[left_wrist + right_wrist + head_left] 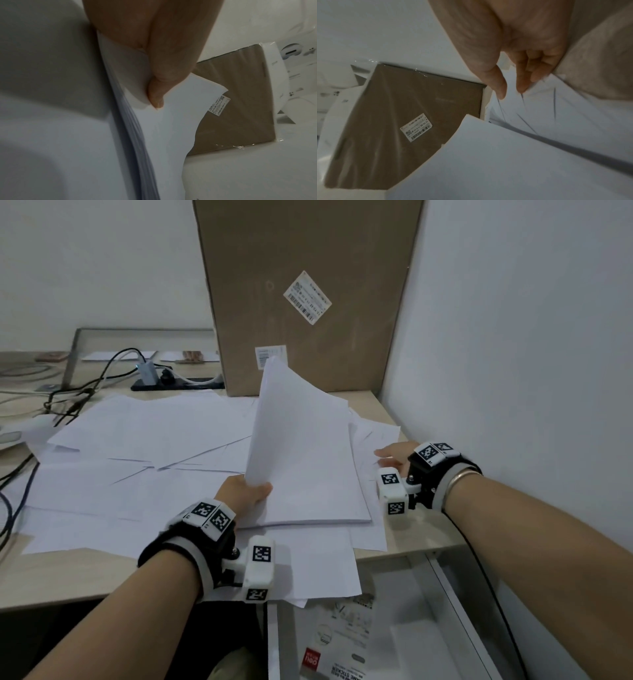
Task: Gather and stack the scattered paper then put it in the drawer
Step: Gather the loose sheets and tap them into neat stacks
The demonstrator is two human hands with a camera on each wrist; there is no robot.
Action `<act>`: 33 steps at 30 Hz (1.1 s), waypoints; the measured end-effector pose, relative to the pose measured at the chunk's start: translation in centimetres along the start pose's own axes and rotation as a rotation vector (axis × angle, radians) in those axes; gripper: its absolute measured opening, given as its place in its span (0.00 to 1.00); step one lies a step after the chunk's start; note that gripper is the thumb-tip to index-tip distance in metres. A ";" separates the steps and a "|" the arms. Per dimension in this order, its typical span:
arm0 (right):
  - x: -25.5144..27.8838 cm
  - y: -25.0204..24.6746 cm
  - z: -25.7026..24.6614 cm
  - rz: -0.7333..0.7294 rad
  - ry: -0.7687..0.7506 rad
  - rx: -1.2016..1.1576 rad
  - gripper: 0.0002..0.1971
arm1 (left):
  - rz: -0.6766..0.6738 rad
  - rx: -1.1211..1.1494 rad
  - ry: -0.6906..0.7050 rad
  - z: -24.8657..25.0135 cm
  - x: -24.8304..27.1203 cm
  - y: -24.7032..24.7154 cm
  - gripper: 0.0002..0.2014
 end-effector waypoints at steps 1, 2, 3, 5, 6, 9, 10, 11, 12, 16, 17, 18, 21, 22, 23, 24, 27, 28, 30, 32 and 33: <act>0.2 0.1 -0.2 0.017 0.000 0.053 0.13 | 0.003 0.007 0.000 0.0 0.0 0.0 0.17; 0.1 0.1 -0.5 0.018 -0.031 0.107 0.14 | 0.005 0.008 0.001 0.0 0.0 0.1 0.16; 0.6 0.0 -0.8 0.044 -0.056 0.121 0.14 | 0.005 0.002 0.002 0.0 0.1 0.1 0.16; 1.1 0.0 -1.4 0.065 -0.108 0.105 0.13 | 0.009 0.013 -0.006 0.0 0.1 0.1 0.17; 0.7 -0.2 -1.6 0.098 -0.103 0.172 0.13 | 0.012 0.031 -0.010 -0.1 0.0 0.2 0.17; -0.6 -0.4 -1.9 0.131 -0.060 0.276 0.20 | 0.018 0.053 -0.006 -0.3 -0.3 0.1 0.15; -0.3 -0.3 -2.0 0.116 -0.051 0.252 0.21 | 0.014 0.055 -0.003 -0.3 -0.4 0.2 0.15; 0.1 -0.2 -2.1 0.102 -0.036 0.215 0.18 | 0.012 0.054 -0.001 -0.3 -0.3 0.2 0.15; 0.5 0.0 -2.0 0.064 -0.037 0.189 0.14 | 0.014 0.054 0.000 -0.3 -0.3 0.2 0.16; 0.3 0.0 -1.5 0.016 -0.016 0.178 0.13 | 0.010 0.046 0.001 -0.1 -0.1 0.1 0.16; 0.0 -0.2 -1.5 0.028 -0.023 0.168 0.13 | 0.007 0.042 0.000 -0.1 -0.1 0.1 0.15; -0.4 -0.4 -1.7 0.044 -0.056 0.183 0.13 | 0.006 0.040 -0.001 -0.1 -0.1 0.2 0.15; -0.3 -1.4 -2.4 0.131 -0.202 0.258 0.12 | 0.014 0.040 -0.003 -0.1 -0.1 0.1 0.15; -0.4 -1.7 -2.6 0.140 -0.247 0.246 0.12 | 0.016 0.045 -0.004 -0.2 -0.1 0.1 0.14; -0.2 -1.9 -2.7 0.151 -0.276 0.243 0.11 | 0.018 0.052 -0.009 -0.2 -0.2 0.1 0.12; -0.1 -2.1 -2.7 0.160 -0.294 0.258 0.07 | 0.019 0.060 -0.018 -0.2 -0.2 0.1 0.10; 0.2 -2.4 -1.9 0.193 -0.314 0.269 0.05 | 0.020 0.072 -0.048 -0.3 -0.3 0.1 0.13; 0.5 -2.5 -1.4 0.203 -0.308 0.260 0.06 | 0.025 0.082 -0.061 -0.4 -0.2 0.0 0.16; 0.9 -2.4 -0.2 0.187 -0.297 0.261 0.06 | 0.039 0.092 -0.080 -0.5 -0.2 -0.3 0.19; 1.5 -2.2 0.7 0.146 -0.285 0.253 0.04 | 0.051 0.089 -0.098 -0.6 -0.3 -0.8 0.21; 1.7 -2.0 1.1 0.110 -0.272 0.256 0.04 | 0.059 0.090 -0.102 -0.7 -0.3 -1.0 0.22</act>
Point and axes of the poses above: each hand's wrist, its own x-axis away from the middle knuckle, its own y-axis out of the palm, z = x × y, the point moved 5 cm from there along -x, towards the middle knuckle, and after that the axes turned 6 degrees about y, right-handed, at the moved point
